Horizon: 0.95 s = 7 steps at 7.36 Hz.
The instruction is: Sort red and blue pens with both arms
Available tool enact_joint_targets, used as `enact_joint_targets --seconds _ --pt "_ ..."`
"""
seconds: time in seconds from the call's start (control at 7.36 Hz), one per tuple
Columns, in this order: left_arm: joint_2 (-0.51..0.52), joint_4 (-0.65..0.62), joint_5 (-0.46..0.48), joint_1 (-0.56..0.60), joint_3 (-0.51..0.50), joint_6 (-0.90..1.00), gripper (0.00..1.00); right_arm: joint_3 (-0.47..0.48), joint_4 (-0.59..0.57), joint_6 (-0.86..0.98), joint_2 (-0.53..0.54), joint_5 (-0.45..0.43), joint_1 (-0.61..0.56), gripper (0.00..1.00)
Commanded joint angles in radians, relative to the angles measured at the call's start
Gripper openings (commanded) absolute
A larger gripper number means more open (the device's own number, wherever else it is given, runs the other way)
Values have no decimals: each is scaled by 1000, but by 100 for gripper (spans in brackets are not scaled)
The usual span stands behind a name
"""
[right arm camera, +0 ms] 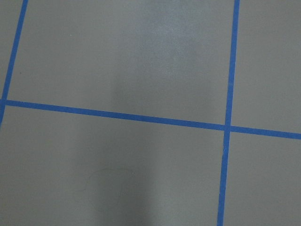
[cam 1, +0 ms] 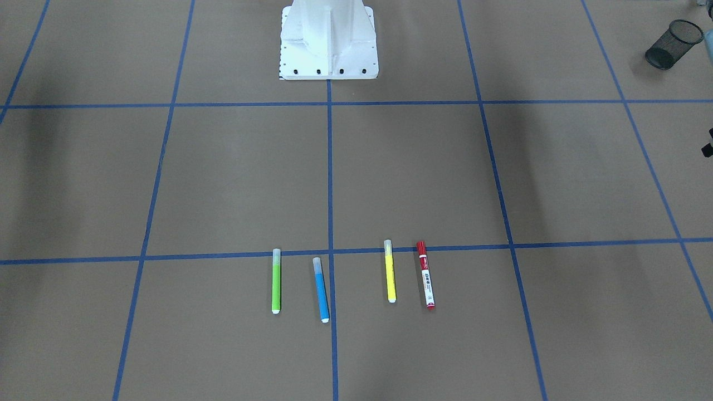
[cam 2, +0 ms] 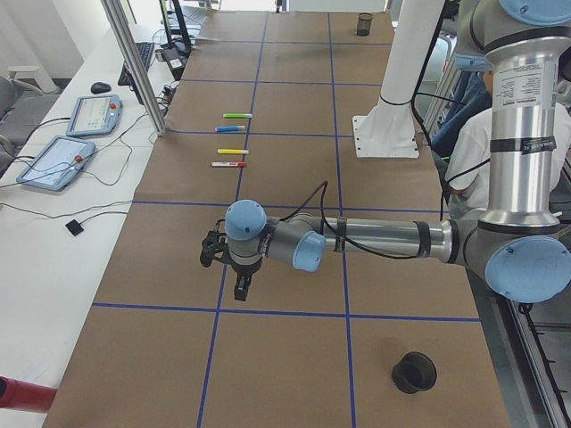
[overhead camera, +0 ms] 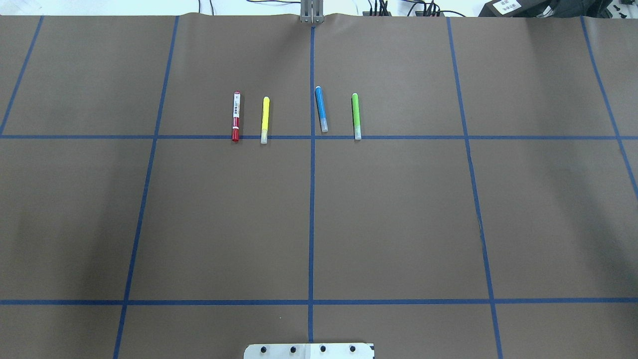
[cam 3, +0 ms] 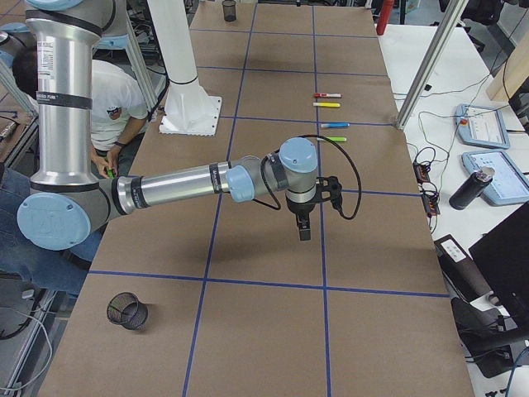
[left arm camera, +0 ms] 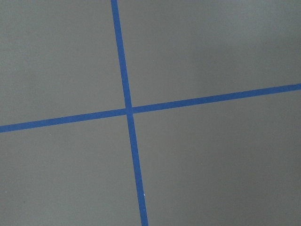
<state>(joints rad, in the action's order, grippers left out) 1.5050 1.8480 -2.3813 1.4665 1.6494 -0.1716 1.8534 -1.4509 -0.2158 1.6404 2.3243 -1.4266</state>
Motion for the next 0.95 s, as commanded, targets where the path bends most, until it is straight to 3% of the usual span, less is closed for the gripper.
enact_joint_targets --seconds 0.0,0.41,0.81 --pt "7 10 -3 -2 18 -34 100 12 3 -2 18 4 5 100" --pt "8 60 -6 -5 24 -78 100 7 3 -4 18 1 5 100" --pt "1 80 -72 -29 70 -120 100 7 1 -13 30 6 6 100"
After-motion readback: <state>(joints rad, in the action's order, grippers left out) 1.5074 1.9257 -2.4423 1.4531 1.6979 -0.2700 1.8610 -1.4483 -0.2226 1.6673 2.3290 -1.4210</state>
